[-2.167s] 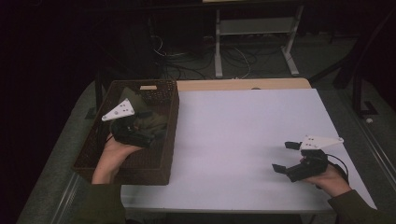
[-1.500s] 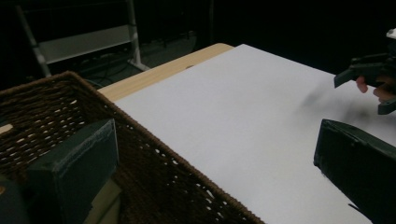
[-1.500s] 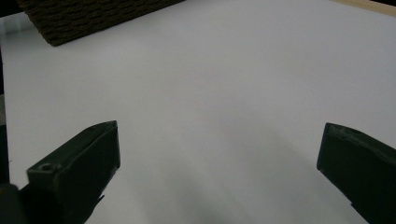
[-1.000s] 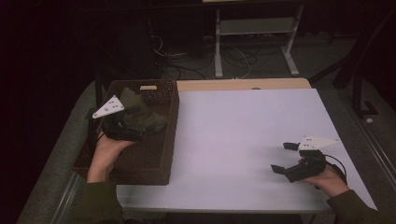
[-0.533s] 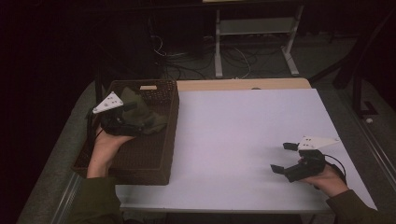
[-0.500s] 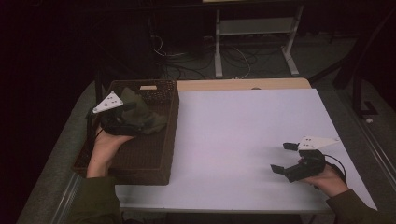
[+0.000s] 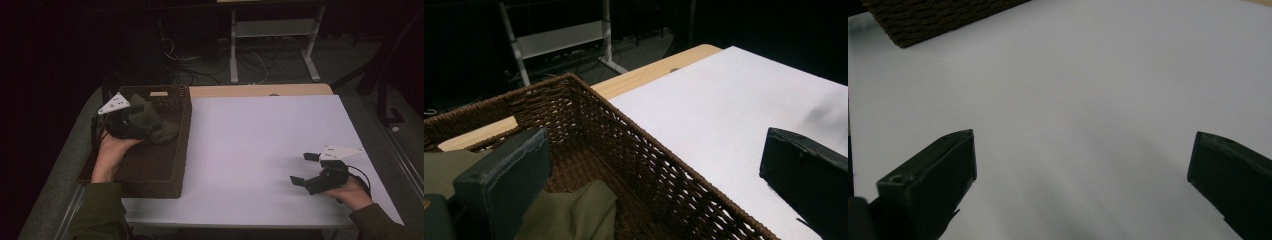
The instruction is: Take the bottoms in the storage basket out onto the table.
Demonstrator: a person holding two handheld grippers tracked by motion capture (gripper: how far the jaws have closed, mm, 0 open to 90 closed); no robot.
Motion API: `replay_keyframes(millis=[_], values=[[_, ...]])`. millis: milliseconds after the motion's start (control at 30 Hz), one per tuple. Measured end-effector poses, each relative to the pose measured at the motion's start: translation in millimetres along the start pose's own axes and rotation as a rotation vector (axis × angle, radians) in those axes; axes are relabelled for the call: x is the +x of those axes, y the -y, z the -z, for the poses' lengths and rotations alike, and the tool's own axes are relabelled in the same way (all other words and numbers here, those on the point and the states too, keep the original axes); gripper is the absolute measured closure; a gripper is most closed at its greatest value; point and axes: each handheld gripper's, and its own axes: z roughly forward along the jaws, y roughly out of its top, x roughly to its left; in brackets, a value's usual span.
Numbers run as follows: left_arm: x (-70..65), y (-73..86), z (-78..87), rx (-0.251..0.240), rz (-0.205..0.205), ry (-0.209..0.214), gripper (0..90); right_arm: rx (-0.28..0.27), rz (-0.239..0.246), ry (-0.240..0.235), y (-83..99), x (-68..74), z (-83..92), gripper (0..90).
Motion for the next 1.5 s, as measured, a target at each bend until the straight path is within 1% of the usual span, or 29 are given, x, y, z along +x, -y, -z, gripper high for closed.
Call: replay_keyframes(millis=[33, 133, 200, 267, 367, 433, 533, 600, 667, 700, 867, 900, 967, 1000, 1033, 1133, 1167, 1200, 1300, 1367, 1500], values=[[1.0, -1.1, -0.5, 0.003, -0.004, -0.005, 0.0, 0.002, -0.002, 0.000, 0.4, 0.0, -0.1, 0.0], [4.6, -3.3, -2.3, 0.012, 0.005, -0.005, 0.1, 0.001, -0.007, -0.003, 1.2, -0.3, -0.3, 0.0], [6.3, -4.4, -3.4, 0.014, -0.003, -0.023, 0.1, 0.002, -0.008, -0.003, 1.2, -0.3, -0.1, 0.0], [8.6, -5.3, -4.9, 0.017, -0.001, -0.022, 0.1, -0.009, -0.012, -0.006, 0.9, 0.0, 1.2, 0.0], [11.7, -7.0, -7.7, 0.043, -0.019, -0.049, 0.1, -0.008, -0.018, -0.006, 0.9, -1.2, 0.8, 0.0], [13.0, -7.3, -8.2, 0.043, -0.018, -0.054, 0.1, -0.005, -0.018, -0.007, 1.3, -1.4, 0.6, 0.0], [19.5, -7.1, -11.6, 0.049, -0.003, -0.062, 0.1, -0.007, -0.017, -0.008, 1.8, -1.4, 1.2, 0.0], [21.0, -7.3, -12.3, 0.051, -0.002, -0.064, 0.1, -0.008, -0.017, -0.007, 1.8, -1.4, 1.4, 0.0], [24.0, -7.7, -13.9, 0.053, 0.000, -0.073, 0.1, -0.009, -0.017, -0.006, 1.7, -0.6, 1.6, 0.0], [27.2, -8.3, -15.6, 0.054, 0.008, -0.078, 0.1, -0.008, -0.017, -0.006, 1.6, -0.6, 1.5, 0.0], [32.4, -11.4, -18.2, 0.067, 0.006, -0.091, 0.2, 0.006, -0.016, -0.009, 2.4, -0.8, -0.4, 0.0], [35.6, -12.1, -18.7, 0.064, 0.012, -0.095, 0.2, 0.007, -0.014, -0.009, 2.7, -0.8, -0.4, 0.0], [37.2, -12.4, -19.0, 0.066, 0.012, -0.098, 0.2, 0.008, -0.014, -0.010, 3.2, -0.6, 0.0, 0.0], [40.6, -13.1, -20.0, 0.066, 0.021, -0.097, 0.2, 0.007, -0.014, -0.009, 3.4, -0.4, 0.2, 0.0], [40.6, -13.1, -20.0, 0.066, 0.021, -0.097, 0.2, 0.007, -0.014, -0.009, 3.4, -0.4, 0.2, 0.0], [45.5, -14.4, -21.9, 0.070, 0.022, -0.113, 0.2, 0.004, -0.013, -0.008, 3.0, -0.5, 0.3, 0.0], [49.4, -16.1, -22.6, 0.081, 0.019, -0.128, 0.2, 0.006, -0.012, -0.008, 3.1, -0.6, 0.0, 0.0], [49.4, -16.1, -22.6, 0.081, 0.019, -0.128, 0.2, 0.009, -0.014, -0.008, 3.2, -0.5, -0.1, 0.0], [56.0, -18.1, -23.2, 0.072, 0.024, -0.145, 0.2, 0.011, -0.017, -0.008, 3.5, -1.1, -0.6, 0.0], [61.4, -19.0, -24.5, 0.071, 0.025, -0.164, 0.2, 0.012, -0.018, -0.006, 3.8, -1.2, -0.8, 0.0], [65.5, -18.7, -28.1, 0.070, 0.027, -0.178, 0.2, 0.011, -0.016, -0.007, 3.7, -0.9, -0.5, 0.0]])
